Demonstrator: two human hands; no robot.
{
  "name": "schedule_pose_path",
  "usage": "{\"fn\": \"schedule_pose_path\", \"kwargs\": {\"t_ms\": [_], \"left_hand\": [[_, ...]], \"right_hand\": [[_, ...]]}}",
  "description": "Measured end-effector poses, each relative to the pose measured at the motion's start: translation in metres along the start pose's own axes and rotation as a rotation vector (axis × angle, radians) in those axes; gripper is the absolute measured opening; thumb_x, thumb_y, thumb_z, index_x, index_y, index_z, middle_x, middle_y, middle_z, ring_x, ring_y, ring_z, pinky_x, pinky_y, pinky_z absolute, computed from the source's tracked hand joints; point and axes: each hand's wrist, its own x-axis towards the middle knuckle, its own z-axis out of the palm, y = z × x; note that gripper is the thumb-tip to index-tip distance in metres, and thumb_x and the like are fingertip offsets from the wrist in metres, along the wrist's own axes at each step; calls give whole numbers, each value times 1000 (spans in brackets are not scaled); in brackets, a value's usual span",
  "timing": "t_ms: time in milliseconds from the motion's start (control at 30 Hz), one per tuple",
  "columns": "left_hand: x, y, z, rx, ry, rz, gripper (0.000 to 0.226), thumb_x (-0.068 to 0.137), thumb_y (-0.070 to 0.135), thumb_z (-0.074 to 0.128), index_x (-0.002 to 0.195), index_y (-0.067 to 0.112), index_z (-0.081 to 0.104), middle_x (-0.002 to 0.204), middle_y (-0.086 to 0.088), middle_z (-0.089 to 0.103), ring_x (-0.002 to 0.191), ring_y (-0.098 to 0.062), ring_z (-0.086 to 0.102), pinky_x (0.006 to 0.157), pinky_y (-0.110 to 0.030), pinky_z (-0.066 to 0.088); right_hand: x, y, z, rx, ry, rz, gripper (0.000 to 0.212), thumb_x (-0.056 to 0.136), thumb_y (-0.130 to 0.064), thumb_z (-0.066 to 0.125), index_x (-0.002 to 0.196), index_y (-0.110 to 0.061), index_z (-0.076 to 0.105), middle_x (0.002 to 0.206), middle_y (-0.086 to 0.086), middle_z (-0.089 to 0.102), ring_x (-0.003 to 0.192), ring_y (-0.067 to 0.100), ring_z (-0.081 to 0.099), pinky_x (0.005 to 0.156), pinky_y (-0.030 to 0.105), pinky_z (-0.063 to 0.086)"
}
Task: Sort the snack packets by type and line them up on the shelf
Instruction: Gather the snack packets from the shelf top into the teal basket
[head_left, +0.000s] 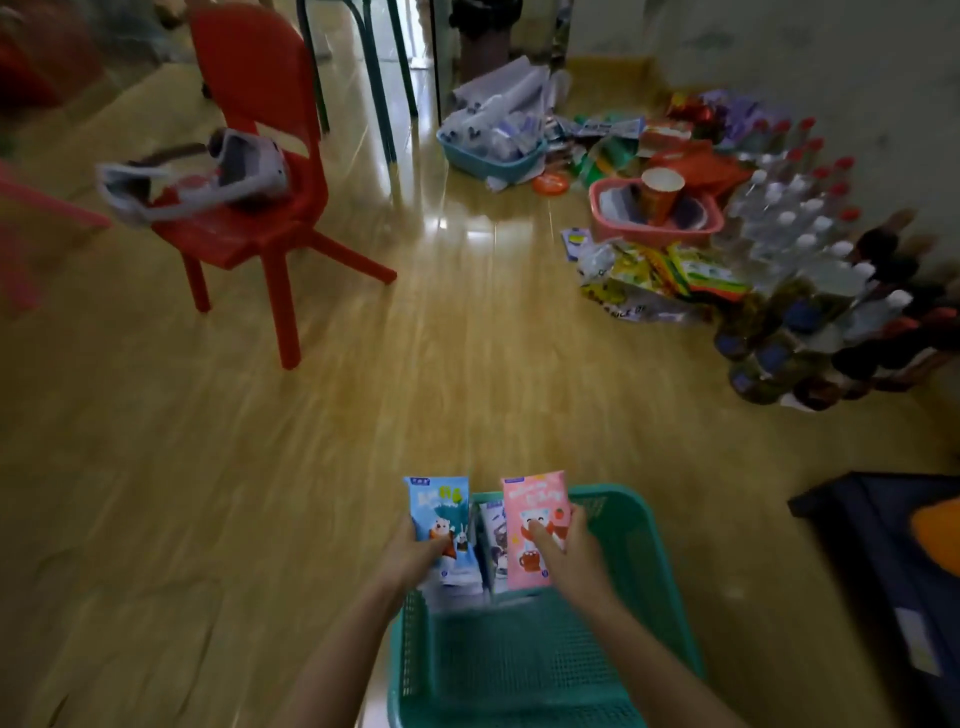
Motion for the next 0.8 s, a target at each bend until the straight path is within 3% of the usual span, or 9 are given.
{"fn": "schedule_pose_path", "kwargs": {"t_ms": [67, 133, 300, 367, 500, 567, 633, 800], "left_hand": [[28, -24, 11, 43, 26, 41, 14, 88, 2, 55, 81, 14, 53, 78, -6, 61, 72, -20, 56, 70, -32, 45], [48, -44, 21, 76, 72, 55, 17, 88, 6, 57, 77, 17, 51, 75, -2, 60, 72, -17, 56, 67, -30, 45], [75, -72, 37, 195, 265, 142, 22, 82, 20, 68, 80, 17, 46, 73, 9, 54, 76, -15, 53, 53, -18, 32], [74, -73, 41, 307, 351, 172, 23, 82, 28, 68, 84, 16, 48, 80, 6, 57, 79, -16, 55, 57, -24, 31], [67, -72, 37, 588, 441, 192, 41, 82, 41, 63, 102, 8, 51, 107, -7, 53, 104, -24, 52, 73, -30, 37], [53, -60, 29, 676, 438, 214, 43, 84, 42, 62, 104, 6, 51, 106, -9, 53, 103, -26, 52, 78, -32, 40], [27, -35, 18, 621, 426, 250, 35, 86, 35, 62, 105, 7, 54, 101, -10, 60, 97, -29, 57, 76, -37, 45], [-79, 92, -5, 580, 341, 406, 14, 90, 18, 57, 98, 7, 63, 94, -8, 67, 78, -21, 57, 63, -29, 35]], "right_hand": [[27, 34, 22, -95, 36, 3, 32, 92, -30, 55, 112, -9, 44, 112, 14, 62, 94, 26, 62, 83, 42, 52], [48, 57, 39, -261, 93, 0, 44, 92, -37, 53, 122, -6, 43, 118, 17, 58, 103, 31, 57, 87, 38, 46], [70, 79, 60, -520, 177, -66, 51, 93, -44, 44, 128, -8, 40, 126, 12, 52, 117, 29, 47, 96, 35, 34], [71, 81, 63, -610, 219, -84, 52, 94, -47, 41, 129, -9, 40, 130, 8, 50, 121, 26, 45, 98, 35, 33], [62, 72, 57, -715, 212, -39, 60, 92, -55, 37, 134, -12, 36, 137, 6, 41, 126, 23, 39, 102, 36, 31], [49, 55, 39, -749, 155, -31, 64, 94, -53, 34, 141, -10, 27, 147, 6, 30, 132, 23, 33, 107, 36, 28], [27, 27, 8, -739, 102, -60, 58, 97, -44, 34, 143, -10, 25, 151, 5, 26, 135, 23, 30, 109, 36, 27], [-58, -79, -105, -652, 201, -177, 33, 97, -24, 40, 127, -12, 47, 131, 4, 49, 120, 22, 43, 99, 34, 37]]}}
